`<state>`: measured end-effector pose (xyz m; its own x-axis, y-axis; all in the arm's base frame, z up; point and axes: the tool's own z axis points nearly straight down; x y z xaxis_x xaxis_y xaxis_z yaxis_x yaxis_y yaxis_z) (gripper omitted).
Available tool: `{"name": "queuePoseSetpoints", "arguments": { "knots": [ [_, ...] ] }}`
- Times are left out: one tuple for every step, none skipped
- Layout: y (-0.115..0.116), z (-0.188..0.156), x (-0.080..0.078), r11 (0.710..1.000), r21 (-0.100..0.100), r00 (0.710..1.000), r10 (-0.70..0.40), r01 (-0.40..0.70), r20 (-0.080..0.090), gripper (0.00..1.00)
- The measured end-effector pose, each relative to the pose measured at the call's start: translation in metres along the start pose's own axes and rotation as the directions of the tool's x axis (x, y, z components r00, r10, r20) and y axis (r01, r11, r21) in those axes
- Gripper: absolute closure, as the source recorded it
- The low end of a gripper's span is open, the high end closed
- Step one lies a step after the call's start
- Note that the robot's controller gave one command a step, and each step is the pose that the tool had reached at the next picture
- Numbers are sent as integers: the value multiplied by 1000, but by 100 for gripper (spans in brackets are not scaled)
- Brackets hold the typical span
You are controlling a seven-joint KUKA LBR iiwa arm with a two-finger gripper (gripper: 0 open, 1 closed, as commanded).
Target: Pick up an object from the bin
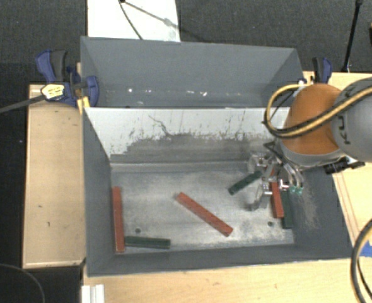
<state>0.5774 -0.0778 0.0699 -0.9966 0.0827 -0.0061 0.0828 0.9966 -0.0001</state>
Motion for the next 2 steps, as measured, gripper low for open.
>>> {"name": "queuePoseSetpoints", "arguments": {
  "knots": [
    [0,-2,1,1000,0,1000,-3,3,-2,100],
    [8,-148,-12,1000,0,1000,-22,22,6,100]
  ]
}}
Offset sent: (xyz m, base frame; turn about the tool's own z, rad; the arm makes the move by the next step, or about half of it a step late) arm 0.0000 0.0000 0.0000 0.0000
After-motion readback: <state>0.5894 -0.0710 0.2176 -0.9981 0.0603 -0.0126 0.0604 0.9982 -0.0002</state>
